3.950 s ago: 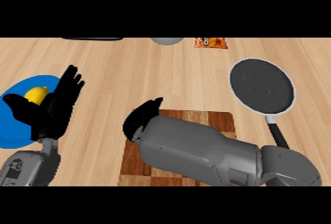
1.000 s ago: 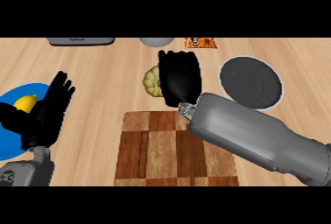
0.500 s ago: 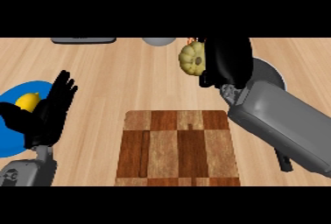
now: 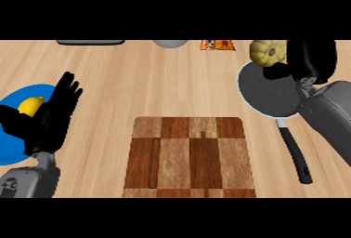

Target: Pick the squash from the cutting board and place it in the pan

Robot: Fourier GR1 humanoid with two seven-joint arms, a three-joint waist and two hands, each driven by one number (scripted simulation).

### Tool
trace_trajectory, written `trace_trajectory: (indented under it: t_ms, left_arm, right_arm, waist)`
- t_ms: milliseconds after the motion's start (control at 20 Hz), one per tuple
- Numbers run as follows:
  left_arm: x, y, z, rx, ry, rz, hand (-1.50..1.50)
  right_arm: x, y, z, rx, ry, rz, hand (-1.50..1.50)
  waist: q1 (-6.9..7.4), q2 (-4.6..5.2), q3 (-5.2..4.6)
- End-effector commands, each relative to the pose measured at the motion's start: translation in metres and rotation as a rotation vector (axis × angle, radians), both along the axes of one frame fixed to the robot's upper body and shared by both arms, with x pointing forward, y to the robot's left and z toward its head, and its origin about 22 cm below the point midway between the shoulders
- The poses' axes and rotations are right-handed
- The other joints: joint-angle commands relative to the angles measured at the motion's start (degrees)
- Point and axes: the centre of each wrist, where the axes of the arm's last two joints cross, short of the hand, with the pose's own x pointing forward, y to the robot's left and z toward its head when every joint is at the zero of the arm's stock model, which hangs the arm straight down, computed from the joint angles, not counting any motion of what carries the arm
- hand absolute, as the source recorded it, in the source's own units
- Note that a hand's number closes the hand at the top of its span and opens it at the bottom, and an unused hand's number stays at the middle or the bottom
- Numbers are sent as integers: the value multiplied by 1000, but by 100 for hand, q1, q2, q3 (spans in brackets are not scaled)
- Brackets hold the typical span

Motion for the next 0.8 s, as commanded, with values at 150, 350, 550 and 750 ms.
trace_trajectory:
  t_ms: [150,350,550,750]
  left_arm:
    - [4,2,9,-4,-2,4,0]
    - [-5,3,0,2,-6,-18,0]
    - [-1,-12,-2,-6,-25,-36,0]
    - [17,-13,7,18,-30,-15,0]
  right_arm:
    - [10,-74,-42,48,10,20,150]
    - [26,-96,-66,67,29,57,150]
    - [39,-102,-92,85,55,95,150]
    - [37,-108,-123,50,118,50,150]
  waist:
    - [49,9,0]
    - [126,29,1]
    - [220,65,5]
    - [199,78,6]
